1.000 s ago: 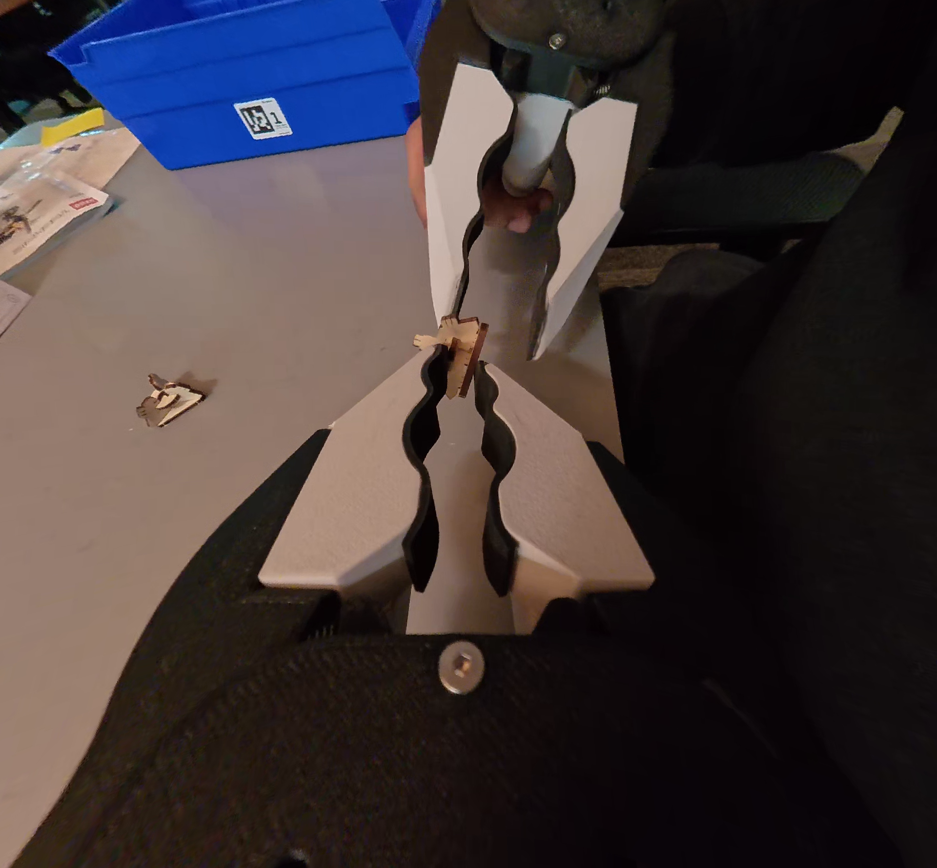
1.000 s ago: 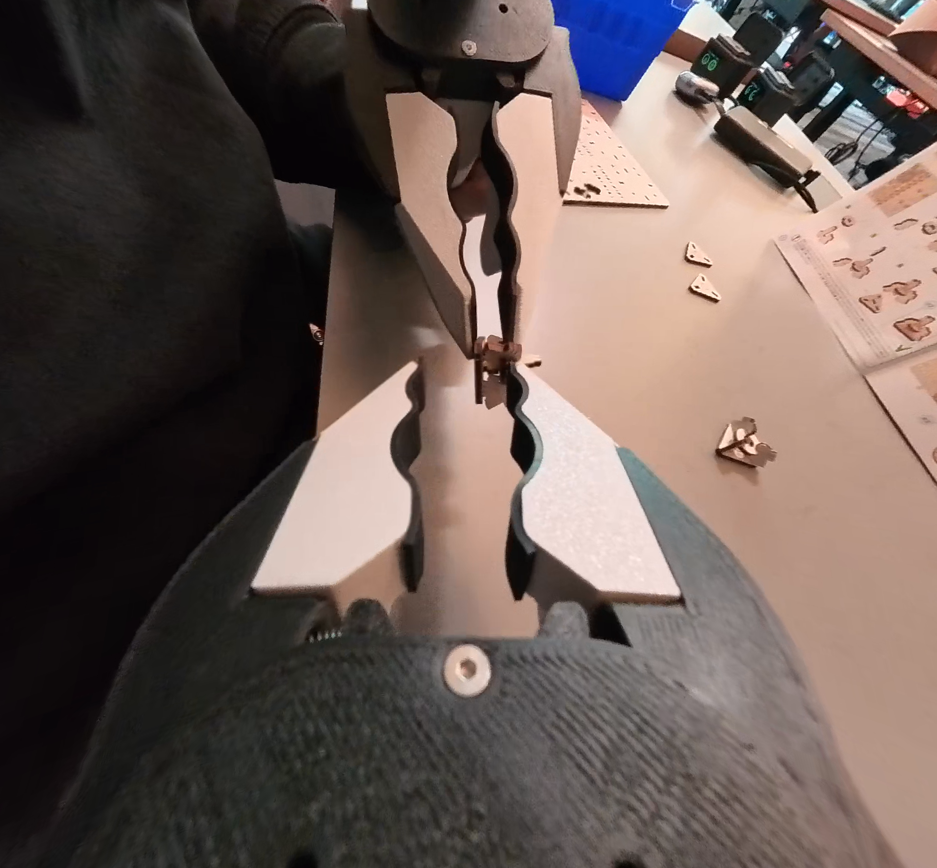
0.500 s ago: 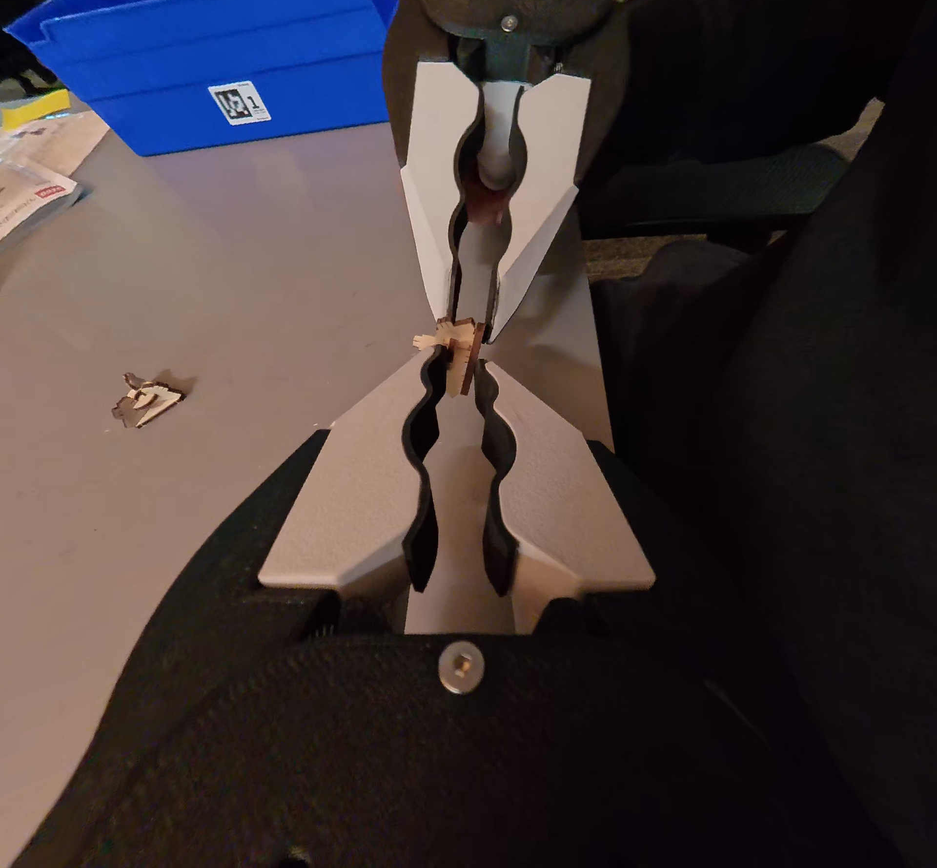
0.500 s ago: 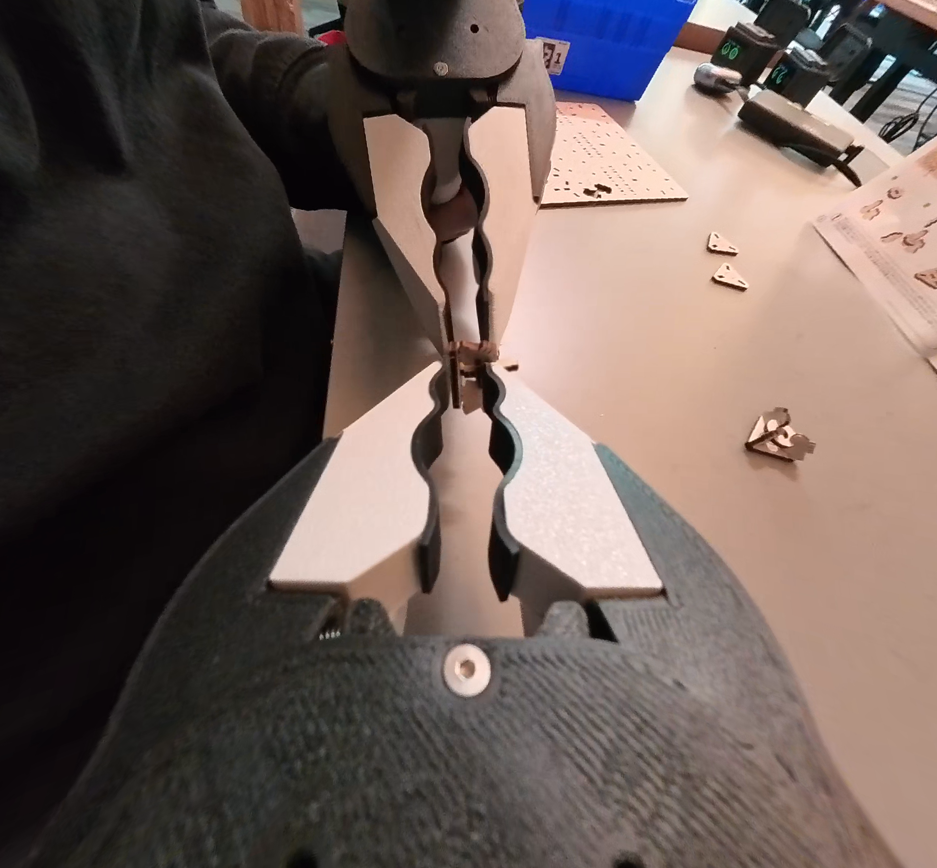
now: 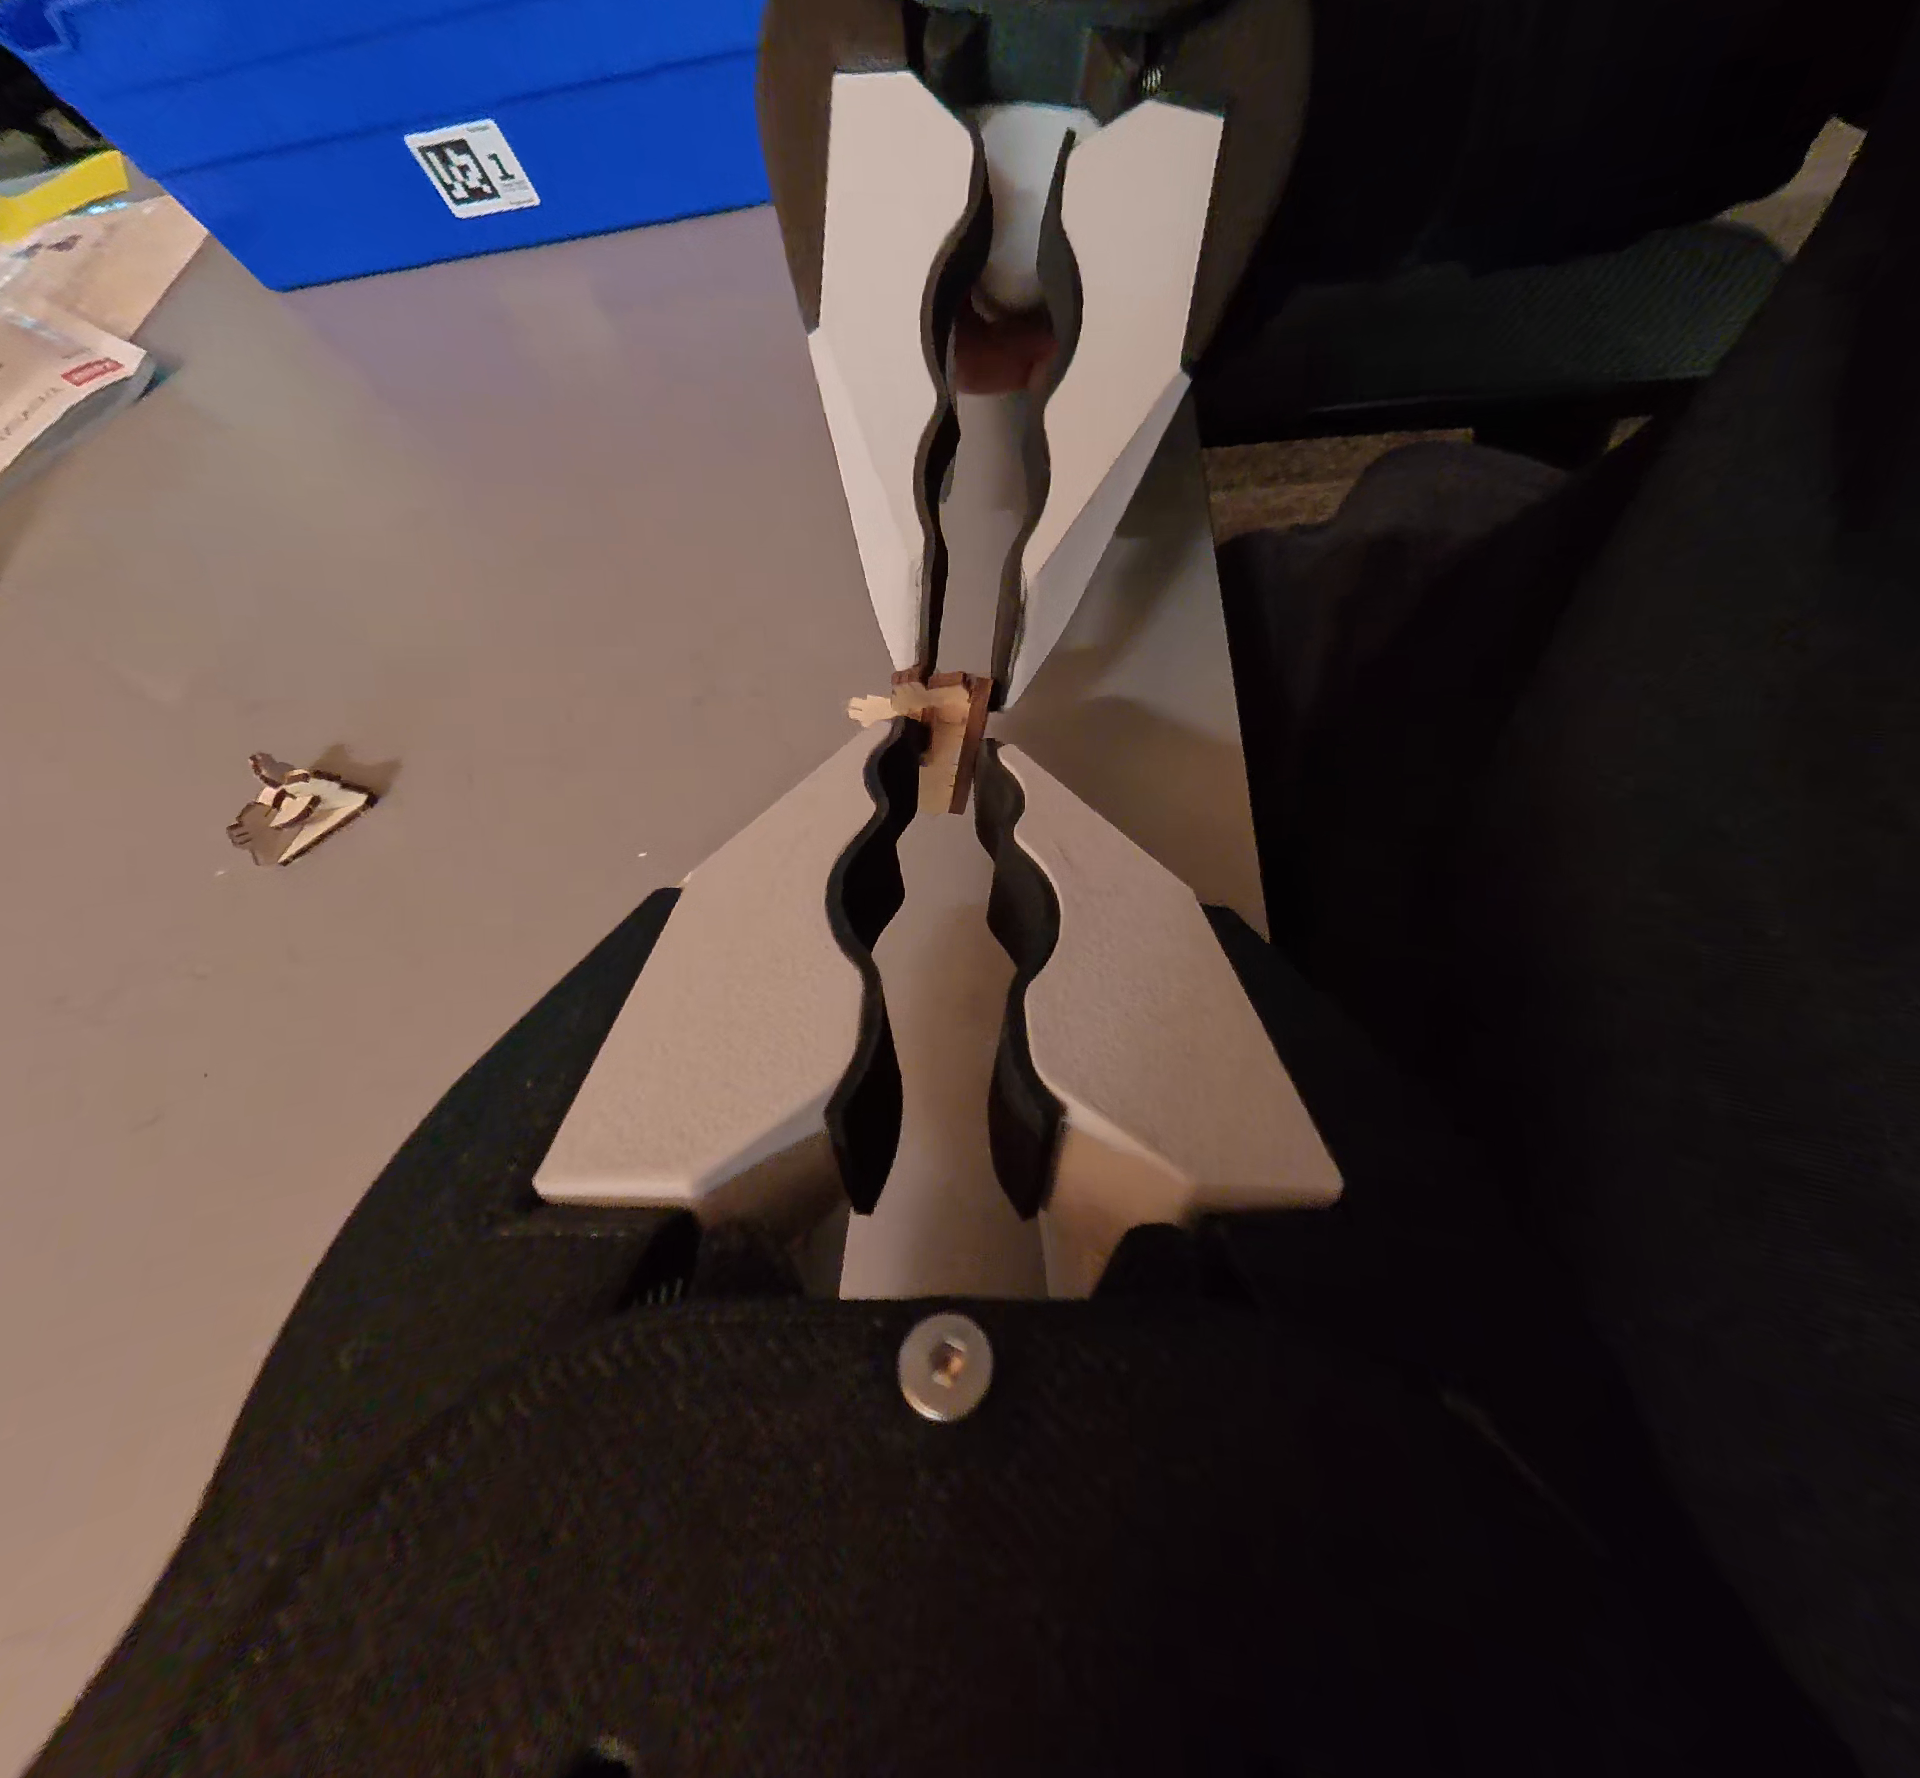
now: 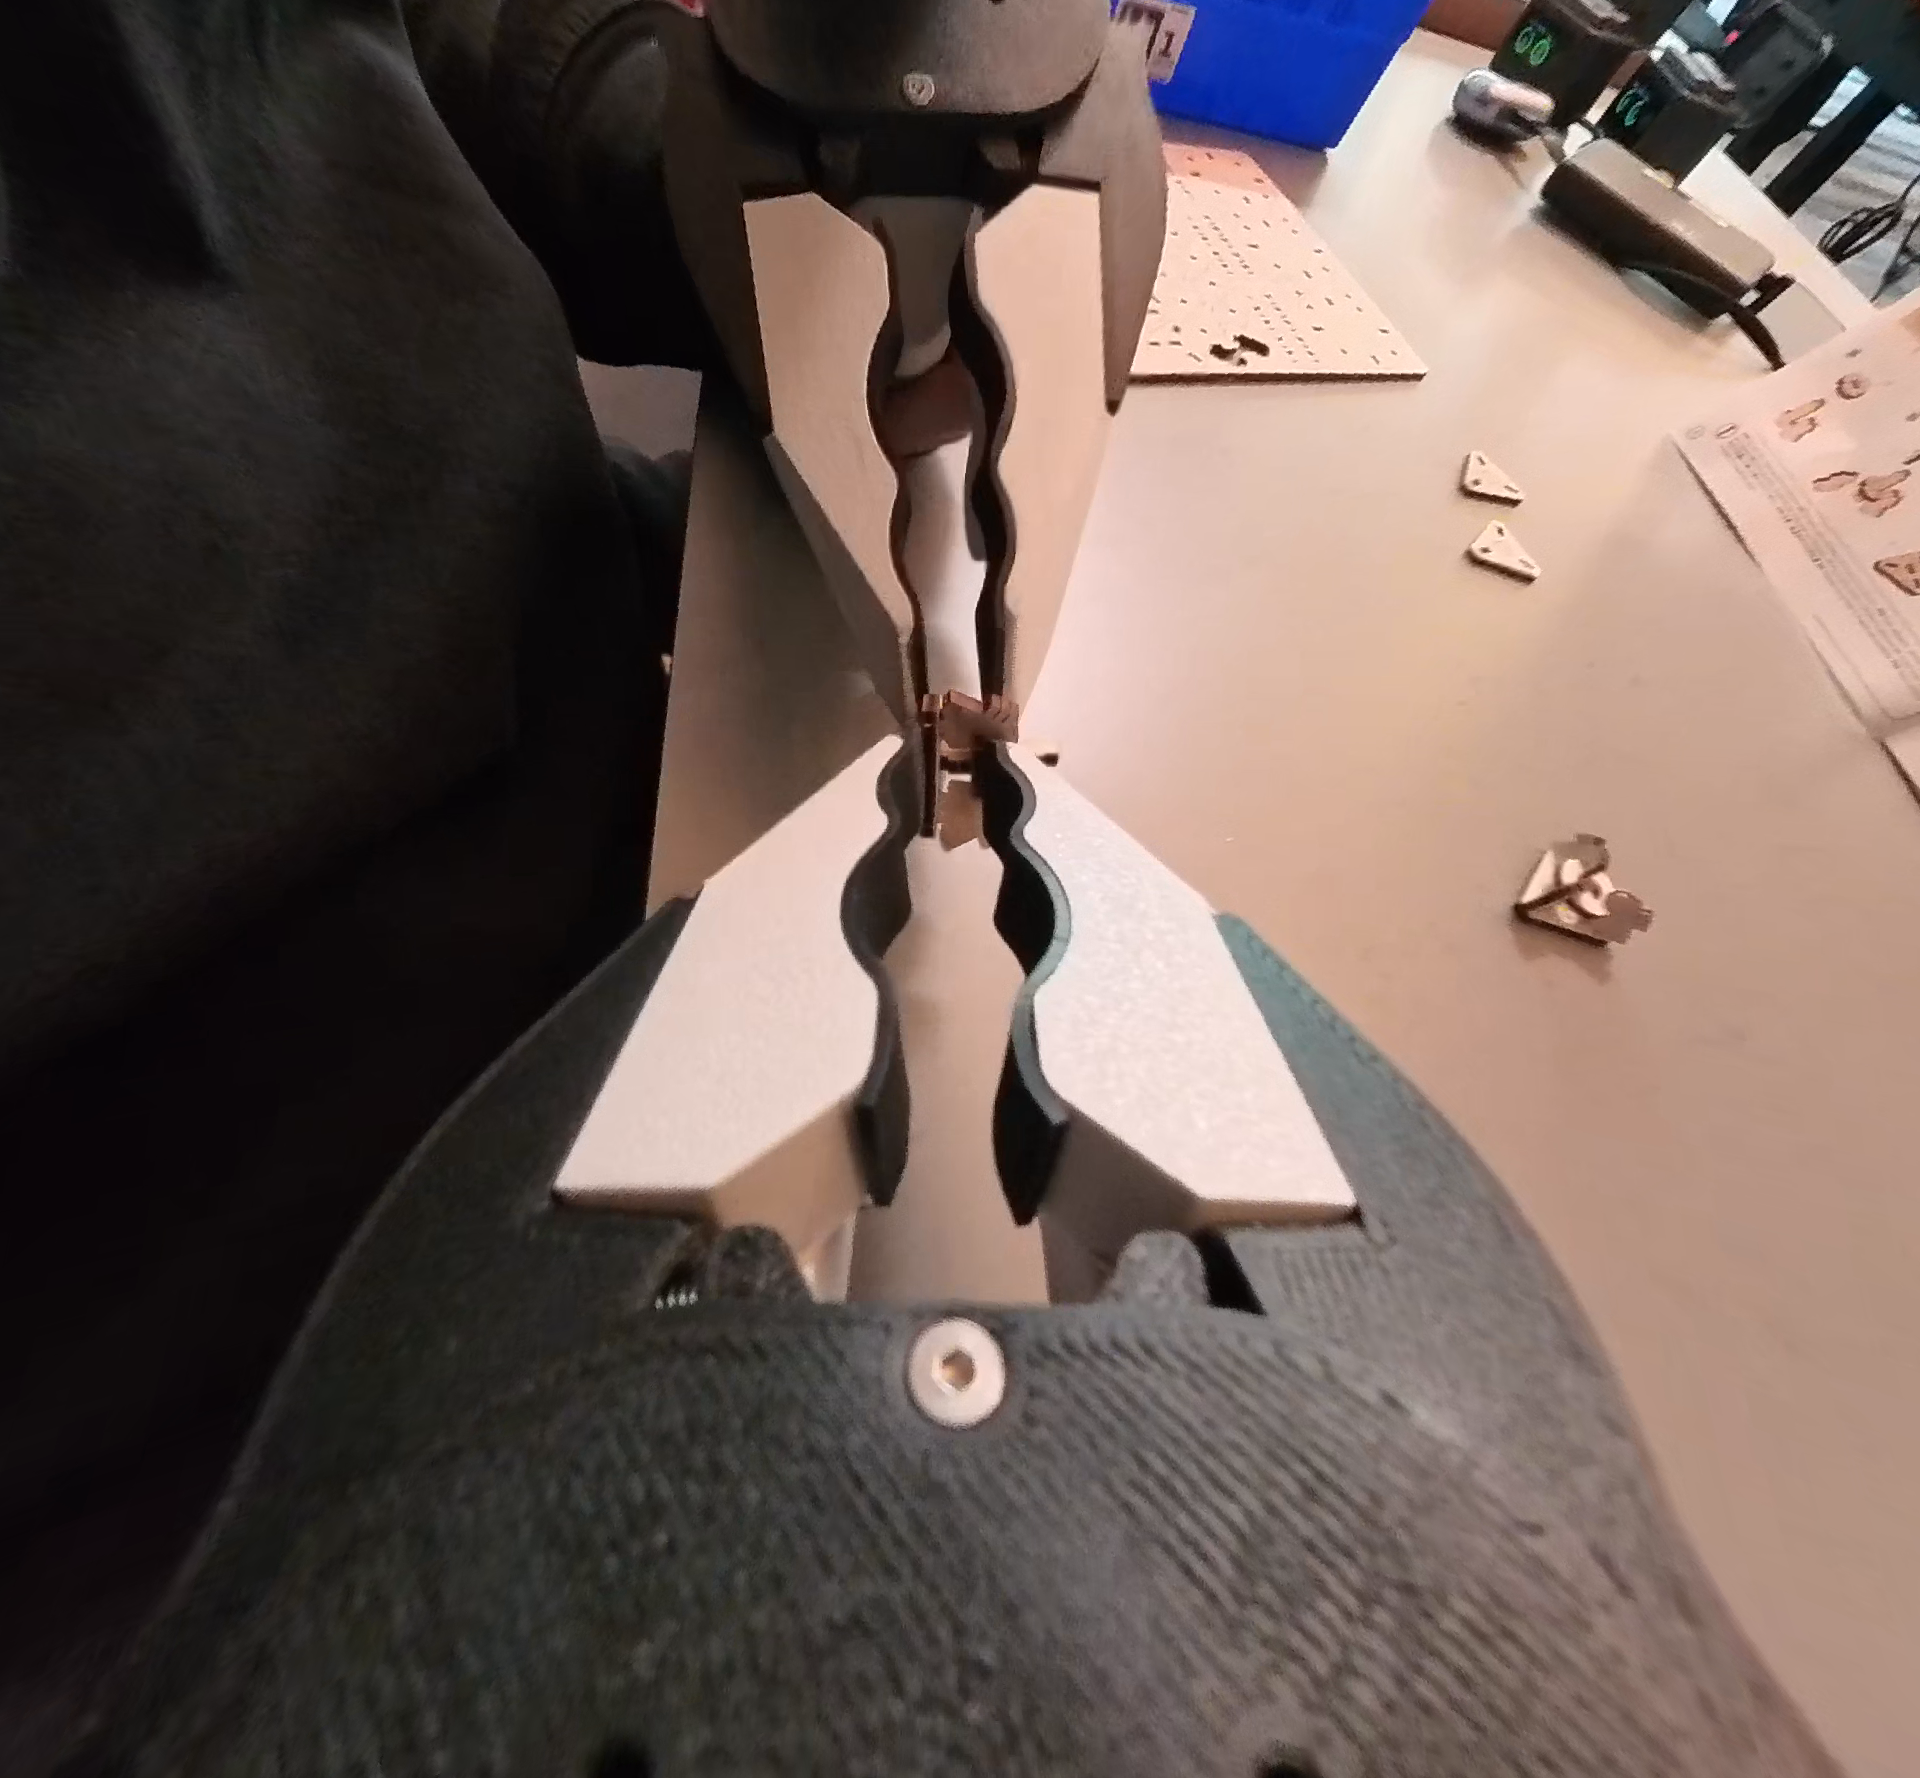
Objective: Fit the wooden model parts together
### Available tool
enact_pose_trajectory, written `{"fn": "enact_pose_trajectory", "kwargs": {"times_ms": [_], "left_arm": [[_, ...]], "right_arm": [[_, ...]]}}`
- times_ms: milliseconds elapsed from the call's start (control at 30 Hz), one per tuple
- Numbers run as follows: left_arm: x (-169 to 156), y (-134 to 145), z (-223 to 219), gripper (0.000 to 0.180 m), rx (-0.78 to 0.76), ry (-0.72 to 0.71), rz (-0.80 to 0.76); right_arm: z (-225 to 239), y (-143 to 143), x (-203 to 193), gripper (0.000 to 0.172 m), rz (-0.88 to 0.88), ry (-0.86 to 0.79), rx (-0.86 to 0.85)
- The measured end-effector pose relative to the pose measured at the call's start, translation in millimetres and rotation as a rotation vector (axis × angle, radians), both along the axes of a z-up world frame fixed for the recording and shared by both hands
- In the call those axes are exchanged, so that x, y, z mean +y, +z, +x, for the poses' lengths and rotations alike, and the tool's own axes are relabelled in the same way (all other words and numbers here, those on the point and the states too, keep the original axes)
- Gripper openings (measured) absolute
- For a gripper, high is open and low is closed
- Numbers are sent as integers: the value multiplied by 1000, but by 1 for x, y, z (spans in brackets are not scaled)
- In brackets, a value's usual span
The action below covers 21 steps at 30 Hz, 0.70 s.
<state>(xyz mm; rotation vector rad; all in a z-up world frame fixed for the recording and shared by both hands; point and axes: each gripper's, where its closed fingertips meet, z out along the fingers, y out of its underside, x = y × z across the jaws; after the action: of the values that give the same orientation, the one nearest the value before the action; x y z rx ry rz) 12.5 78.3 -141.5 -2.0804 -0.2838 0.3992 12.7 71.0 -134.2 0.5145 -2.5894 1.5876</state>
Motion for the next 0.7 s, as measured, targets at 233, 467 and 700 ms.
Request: {"fn": "enact_pose_trajectory", "kwargs": {"times_ms": [233, 467, 700], "left_arm": [[0, 1, -2, 10, -17, 9, 16], [-7, -3, -3, 15, -24, 36, -12], [-10, 1, -3, 19, -170, 109, 88]], "right_arm": [[-1, 0, 1, 10, 28, -28, 43], [-11, -26, 6, 11, 168, -96, 265], [-6, -37, 6, 23, 246, -120, 396]]}}
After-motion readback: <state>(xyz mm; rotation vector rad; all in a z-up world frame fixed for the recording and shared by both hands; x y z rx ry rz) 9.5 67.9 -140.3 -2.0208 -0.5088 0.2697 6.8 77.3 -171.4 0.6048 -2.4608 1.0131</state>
